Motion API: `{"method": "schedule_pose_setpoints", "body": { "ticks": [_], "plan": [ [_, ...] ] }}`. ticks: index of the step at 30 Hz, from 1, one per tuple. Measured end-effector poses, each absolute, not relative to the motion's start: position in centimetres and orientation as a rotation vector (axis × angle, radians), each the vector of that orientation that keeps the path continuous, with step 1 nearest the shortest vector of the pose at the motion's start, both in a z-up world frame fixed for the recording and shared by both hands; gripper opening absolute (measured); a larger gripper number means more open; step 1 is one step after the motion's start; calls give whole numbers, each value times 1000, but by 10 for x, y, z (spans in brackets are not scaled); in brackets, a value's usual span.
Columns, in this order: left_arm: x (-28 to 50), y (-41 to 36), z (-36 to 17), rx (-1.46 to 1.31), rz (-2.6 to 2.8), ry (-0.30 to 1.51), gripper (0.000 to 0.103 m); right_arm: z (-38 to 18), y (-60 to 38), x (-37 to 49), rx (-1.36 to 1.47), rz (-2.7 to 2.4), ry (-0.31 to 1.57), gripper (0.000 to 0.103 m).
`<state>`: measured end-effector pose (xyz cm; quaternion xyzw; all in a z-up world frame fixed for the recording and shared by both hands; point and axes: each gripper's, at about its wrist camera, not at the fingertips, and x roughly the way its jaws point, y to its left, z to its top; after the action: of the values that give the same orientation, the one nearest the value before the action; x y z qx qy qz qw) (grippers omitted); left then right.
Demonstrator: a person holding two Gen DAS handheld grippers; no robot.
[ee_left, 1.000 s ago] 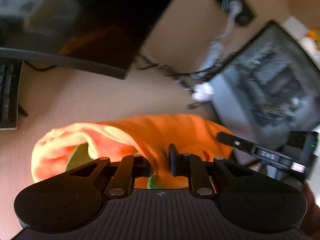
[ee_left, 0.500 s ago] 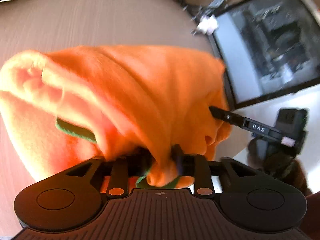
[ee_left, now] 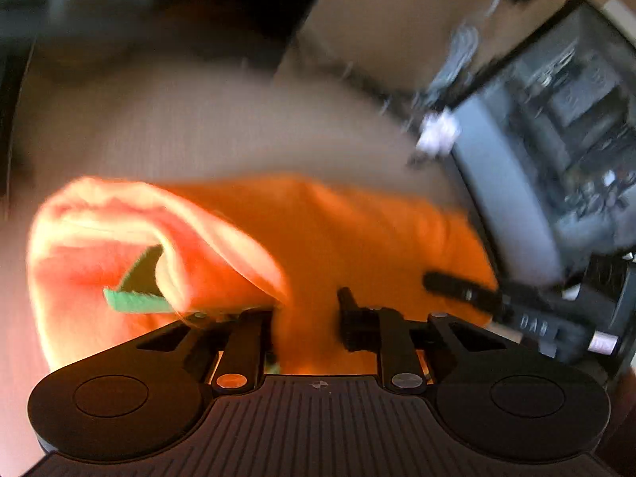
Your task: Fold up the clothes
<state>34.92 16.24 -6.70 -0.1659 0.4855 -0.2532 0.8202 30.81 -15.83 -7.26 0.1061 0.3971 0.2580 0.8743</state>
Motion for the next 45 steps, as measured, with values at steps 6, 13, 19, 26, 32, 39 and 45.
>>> {"method": "schedule_pose_setpoints", "body": {
  "ticks": [6,13,19,26,32,39,45],
  "plan": [
    [313,172,-40,-309,-632,962,23,-47,-172,277,267,597,778,14],
    [260,186,-114,-345,-584,1156,31,-115,-153,235,156,569,947,14],
    [240,202,-102,-296,-628,1151,54,-112,-136,226,-6,596,914,17],
    [231,234,-29,-366,-737,885,87,-112,-132,225,17,584,919,23],
    [271,181,-67,-391,-755,935,86,-101,-131,226,-21,565,935,34],
    [245,167,-119,-317,-782,1041,89,-28,-161,233,135,557,767,103],
    [246,174,-118,-317,-788,1053,89,-69,-117,272,-51,517,821,103]
  ]
}}
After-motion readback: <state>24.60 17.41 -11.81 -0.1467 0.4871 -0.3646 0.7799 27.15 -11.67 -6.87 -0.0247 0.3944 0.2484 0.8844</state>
